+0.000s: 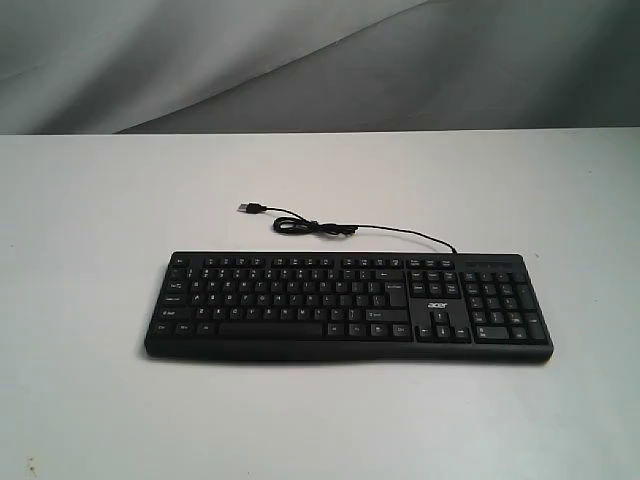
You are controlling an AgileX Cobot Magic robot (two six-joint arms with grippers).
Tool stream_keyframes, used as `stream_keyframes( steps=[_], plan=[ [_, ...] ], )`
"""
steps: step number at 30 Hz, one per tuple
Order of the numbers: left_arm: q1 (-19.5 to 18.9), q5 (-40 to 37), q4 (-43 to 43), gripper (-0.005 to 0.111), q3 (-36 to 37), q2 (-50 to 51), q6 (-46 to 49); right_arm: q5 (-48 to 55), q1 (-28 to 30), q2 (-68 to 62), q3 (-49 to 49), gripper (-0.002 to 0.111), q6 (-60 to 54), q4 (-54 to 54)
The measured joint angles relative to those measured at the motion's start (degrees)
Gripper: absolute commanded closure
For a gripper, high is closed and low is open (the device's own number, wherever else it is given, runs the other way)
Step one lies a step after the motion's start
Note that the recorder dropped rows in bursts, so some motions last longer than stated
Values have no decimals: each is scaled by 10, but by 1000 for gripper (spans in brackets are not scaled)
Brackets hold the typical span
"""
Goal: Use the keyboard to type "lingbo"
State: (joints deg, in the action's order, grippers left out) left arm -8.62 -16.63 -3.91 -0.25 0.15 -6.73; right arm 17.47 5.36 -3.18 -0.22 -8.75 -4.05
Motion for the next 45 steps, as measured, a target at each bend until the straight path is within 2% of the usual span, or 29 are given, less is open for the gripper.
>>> stream_keyframes(
  steps=[18, 27, 34, 41, 45],
  plan=[
    [0, 0, 0, 106, 0, 0, 0, 0, 0, 0, 0, 108, 0, 0],
    [0, 0, 0, 106, 0, 0, 0, -127, 0, 0, 0, 108, 0, -11],
    [0, 0, 0, 106, 0, 0, 0, -155, 0, 0, 0, 108, 0, -12],
    [0, 0, 0, 106, 0, 0, 0, -250, 0, 0, 0, 108, 13, -13],
    [0, 0, 0, 106, 0, 0, 0, -232, 0, 0, -27, 108, 52, -14]
  ],
)
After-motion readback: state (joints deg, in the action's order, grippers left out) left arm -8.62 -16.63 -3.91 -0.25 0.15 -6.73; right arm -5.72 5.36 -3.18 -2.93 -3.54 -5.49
